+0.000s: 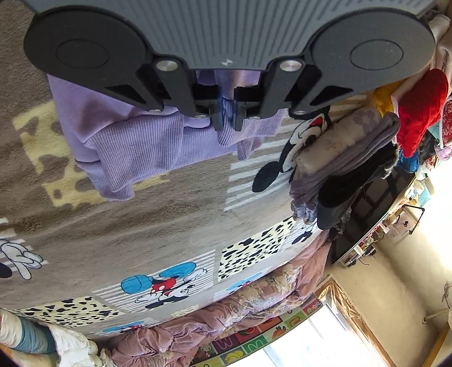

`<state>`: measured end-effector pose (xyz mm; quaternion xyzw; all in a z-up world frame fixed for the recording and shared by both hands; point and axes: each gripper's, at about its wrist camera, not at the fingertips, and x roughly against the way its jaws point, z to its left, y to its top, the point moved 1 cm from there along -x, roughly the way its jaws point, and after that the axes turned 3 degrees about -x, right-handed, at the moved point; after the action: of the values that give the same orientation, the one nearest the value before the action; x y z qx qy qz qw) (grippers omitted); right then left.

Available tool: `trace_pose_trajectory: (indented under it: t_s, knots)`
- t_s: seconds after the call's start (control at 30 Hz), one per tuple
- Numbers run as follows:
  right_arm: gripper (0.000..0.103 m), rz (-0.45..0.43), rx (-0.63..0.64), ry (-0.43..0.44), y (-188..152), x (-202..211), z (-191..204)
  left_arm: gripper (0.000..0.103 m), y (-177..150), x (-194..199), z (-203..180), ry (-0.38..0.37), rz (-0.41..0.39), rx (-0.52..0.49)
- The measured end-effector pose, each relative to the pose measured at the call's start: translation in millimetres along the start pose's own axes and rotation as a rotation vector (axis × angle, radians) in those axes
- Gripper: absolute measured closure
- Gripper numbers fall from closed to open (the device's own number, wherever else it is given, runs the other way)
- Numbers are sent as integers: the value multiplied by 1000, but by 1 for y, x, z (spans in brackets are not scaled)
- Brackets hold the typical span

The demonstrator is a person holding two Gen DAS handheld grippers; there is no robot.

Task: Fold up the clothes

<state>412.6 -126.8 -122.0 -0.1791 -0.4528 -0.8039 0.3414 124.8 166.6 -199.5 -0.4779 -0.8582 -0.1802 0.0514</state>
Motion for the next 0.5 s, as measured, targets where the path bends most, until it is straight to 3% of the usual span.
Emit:
trace_pose_trajectory:
  t_s: [0.17, 0.27, 0.37, 0.5]
  knots:
    - [92, 25, 10, -40, 1, -7, 2, 89, 2, 1, 0, -6, 11, -4]
    - [90, -23, 23, -38, 4, 11, 8, 88, 3, 0, -2, 2, 9, -14]
    - [90, -77, 127, -19, 0, 38, 24, 82, 4, -2, -9, 11, -4, -31]
    - [90, -62, 332, 59, -29, 69, 50, 67, 3, 6, -15, 15, -40, -55]
